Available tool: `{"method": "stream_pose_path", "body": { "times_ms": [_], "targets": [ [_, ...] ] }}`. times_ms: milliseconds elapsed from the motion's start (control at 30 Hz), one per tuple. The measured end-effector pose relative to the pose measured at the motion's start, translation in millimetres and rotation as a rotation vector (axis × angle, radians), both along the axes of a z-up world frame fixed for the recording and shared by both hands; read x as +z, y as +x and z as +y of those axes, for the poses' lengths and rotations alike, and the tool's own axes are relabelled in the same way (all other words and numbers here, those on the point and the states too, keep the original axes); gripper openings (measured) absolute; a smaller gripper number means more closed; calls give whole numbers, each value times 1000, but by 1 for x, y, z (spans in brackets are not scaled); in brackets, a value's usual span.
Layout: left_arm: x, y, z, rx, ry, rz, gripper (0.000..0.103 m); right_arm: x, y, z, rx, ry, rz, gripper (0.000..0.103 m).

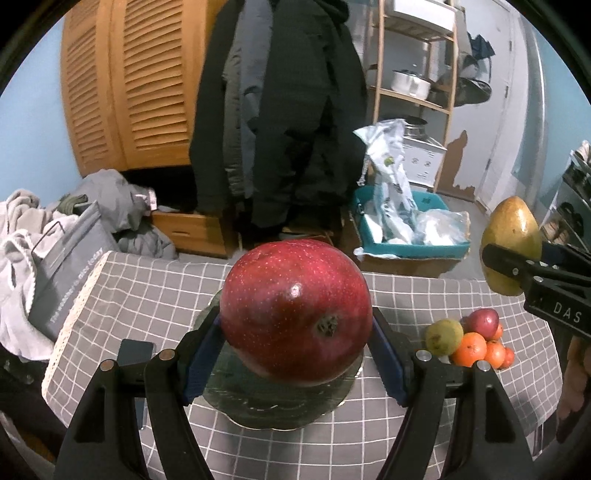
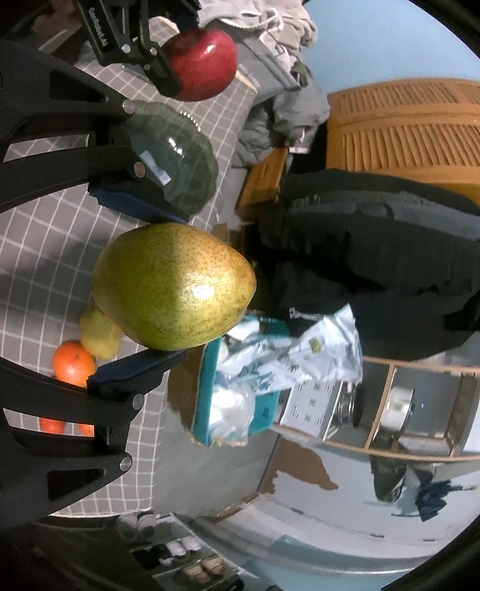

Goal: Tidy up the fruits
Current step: 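Carry the red apple with the left tool while the right tool carries the mango toward the bowl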

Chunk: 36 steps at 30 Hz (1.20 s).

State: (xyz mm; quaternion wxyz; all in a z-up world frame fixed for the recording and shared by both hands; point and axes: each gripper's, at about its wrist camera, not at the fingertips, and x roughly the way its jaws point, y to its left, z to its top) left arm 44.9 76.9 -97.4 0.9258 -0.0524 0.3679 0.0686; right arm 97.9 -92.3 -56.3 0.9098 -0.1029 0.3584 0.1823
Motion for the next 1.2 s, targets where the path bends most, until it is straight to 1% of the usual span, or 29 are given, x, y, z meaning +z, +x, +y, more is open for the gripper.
{"method": "stream_pose_path", "body": {
  "times_ms": [167, 433, 600, 733, 900, 1067, 1200],
  "targets": [
    [-6, 1, 19, 36, -7, 19, 77, -3, 4, 28, 44, 3, 17, 65],
    [-26, 8, 46, 77, -15, 74, 77, -23, 17, 71, 100, -15, 67, 65],
    [-43, 14, 58, 91, -15, 115, 77, -46, 29, 90, 117, -15, 132, 65],
    [-61, 22, 67, 99, -47, 164, 77, -66, 38, 102, 120, -13, 196, 65],
    [-87, 32, 73, 112, -37, 225, 77, -90, 47, 116, 133, -47, 251, 65],
    [-109, 42, 81, 122, -67, 274, 77, -114, 54, 128, 150, -67, 313, 65],
    [-122, 46, 85, 129, -79, 309, 77, -128, 57, 136, 162, -87, 344, 65]
  ]
}}
